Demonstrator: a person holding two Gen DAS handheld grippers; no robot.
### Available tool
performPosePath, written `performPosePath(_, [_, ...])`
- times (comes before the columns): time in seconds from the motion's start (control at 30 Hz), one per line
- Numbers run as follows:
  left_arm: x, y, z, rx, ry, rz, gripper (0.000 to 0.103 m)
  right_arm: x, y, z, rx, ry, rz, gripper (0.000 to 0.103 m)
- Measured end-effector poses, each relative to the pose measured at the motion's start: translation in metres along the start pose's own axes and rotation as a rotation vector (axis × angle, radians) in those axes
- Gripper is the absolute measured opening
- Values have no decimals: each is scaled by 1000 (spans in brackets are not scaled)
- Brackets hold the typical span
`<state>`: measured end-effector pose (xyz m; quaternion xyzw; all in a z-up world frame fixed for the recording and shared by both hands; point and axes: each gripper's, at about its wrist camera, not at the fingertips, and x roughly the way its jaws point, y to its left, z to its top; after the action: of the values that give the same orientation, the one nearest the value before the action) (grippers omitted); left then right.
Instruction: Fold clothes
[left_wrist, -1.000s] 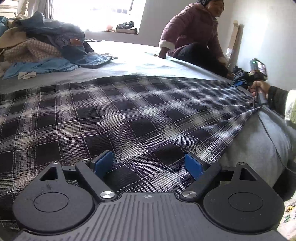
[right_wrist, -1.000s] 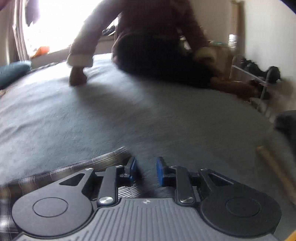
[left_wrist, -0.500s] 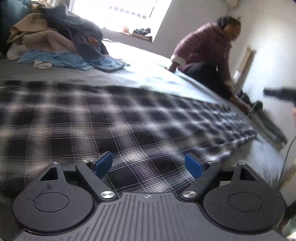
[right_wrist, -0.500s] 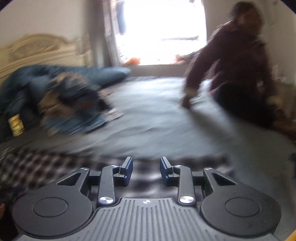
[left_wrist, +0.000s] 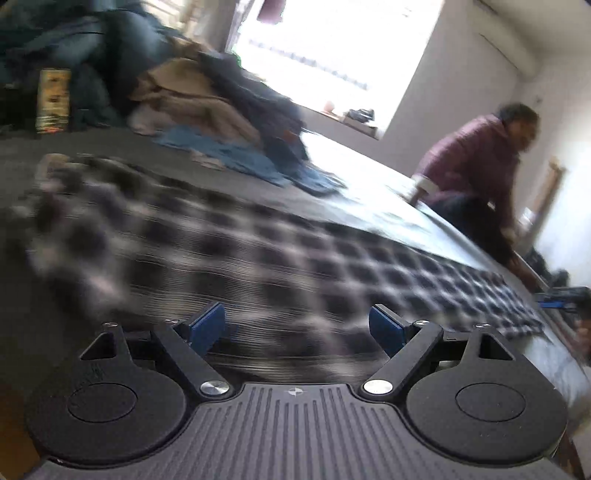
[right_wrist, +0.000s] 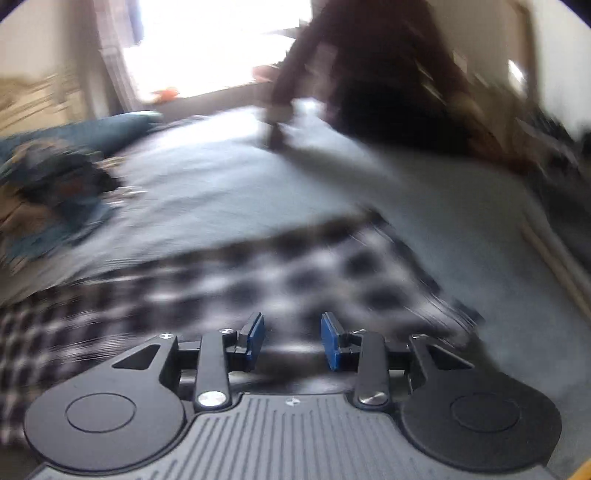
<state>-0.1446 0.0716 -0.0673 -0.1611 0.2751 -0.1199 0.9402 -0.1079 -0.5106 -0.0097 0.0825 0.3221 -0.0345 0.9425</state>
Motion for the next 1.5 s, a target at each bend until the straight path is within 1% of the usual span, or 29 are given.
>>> performPosePath(0.07, [-7,14,1,-50,-13,58,86,-8,47,2,-97,-39,89,43])
performPosePath(0.2, [-18,48,3,-183,-33,186,86,-23,141,6,-291,-116,266,47])
performPosePath(0.3, [-26,76,2,-266,-64,248,86,-35,212,9,-437,-175,400,48])
performPosePath(0.33, [-29,85,2,-287,-73,257,86,-38,236,10,-484,-189,444,50])
performPosePath(0.43, [-30,107,6,-335,-104,268,86,-33,307,-1,-580,-169,540,54])
performPosePath(0.57, [-21,133,19,-377,-140,274,86,-25,385,-26,-696,-158,631,56])
performPosePath(0.63, [-13,148,26,-403,-150,276,86,-14,417,-40,-739,-141,659,56])
performPosePath(0.73, [2,172,32,-415,-154,289,86,4,449,-43,-747,-111,687,56])
performPosePath(0.8, [10,186,35,-416,-152,289,85,17,463,-41,-729,-93,703,56])
performPosePath(0.9, [22,203,34,-430,-153,263,83,37,485,-38,-703,-67,726,56])
performPosePath(0.97, [25,210,32,-431,-175,233,82,51,498,-36,-681,-49,741,53])
performPosePath(1.0, [26,212,32,-431,-186,220,82,60,502,-34,-644,-34,745,53])
performPosePath(1.07, [25,215,31,-432,-208,188,82,79,508,-32,-569,2,756,43])
performPosePath(1.17, [26,216,27,-424,-224,151,79,106,520,-32,-465,64,763,30])
performPosePath(1.23, [27,215,26,-422,-229,156,73,124,530,-34,-431,104,760,26])
performPosePath(1.27, [28,215,25,-425,-233,159,72,133,535,-35,-418,121,760,25])
performPosePath(1.33, [27,215,23,-468,-252,169,64,151,545,-37,-386,155,763,24])
performPosePath(1.37, [27,215,20,-506,-268,176,61,162,550,-38,-367,183,763,24])
performPosePath(1.43, [28,214,18,-554,-293,191,54,185,554,-43,-311,280,736,24])
performPosePath(1.5, [30,208,18,-543,-307,229,49,202,550,-48,-243,335,729,21])
